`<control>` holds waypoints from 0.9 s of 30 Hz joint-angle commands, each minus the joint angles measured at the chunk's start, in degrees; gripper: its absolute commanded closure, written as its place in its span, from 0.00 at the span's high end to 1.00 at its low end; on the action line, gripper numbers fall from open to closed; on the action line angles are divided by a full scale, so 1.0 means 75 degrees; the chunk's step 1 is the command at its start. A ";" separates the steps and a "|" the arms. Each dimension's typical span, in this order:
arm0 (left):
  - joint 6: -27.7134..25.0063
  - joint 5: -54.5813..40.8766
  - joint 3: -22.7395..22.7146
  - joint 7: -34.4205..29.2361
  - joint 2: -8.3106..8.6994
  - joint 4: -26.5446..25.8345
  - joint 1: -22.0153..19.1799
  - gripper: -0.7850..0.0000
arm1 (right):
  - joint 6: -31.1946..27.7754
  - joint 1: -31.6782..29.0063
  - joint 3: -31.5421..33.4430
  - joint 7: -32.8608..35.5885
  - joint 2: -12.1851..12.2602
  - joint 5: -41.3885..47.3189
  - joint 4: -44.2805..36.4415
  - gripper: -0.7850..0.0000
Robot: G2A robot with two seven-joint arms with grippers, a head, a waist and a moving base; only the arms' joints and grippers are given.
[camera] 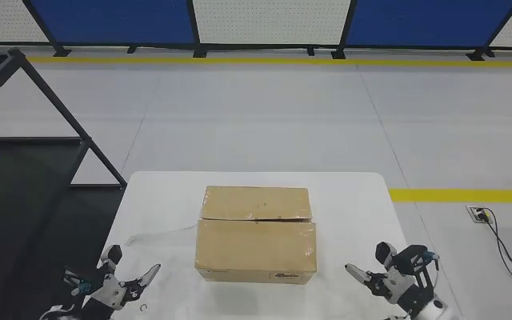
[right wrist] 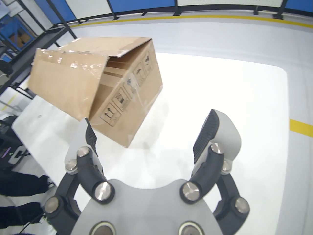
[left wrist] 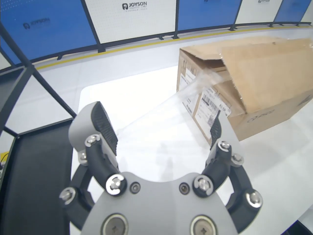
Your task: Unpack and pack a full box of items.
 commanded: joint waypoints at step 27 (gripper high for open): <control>-0.1489 -0.2541 0.0078 -0.2120 0.0182 0.0305 -0.1099 1.00 | -0.0189 0.1670 -0.0591 0.2577 0.0149 0.3949 0.1011 1.00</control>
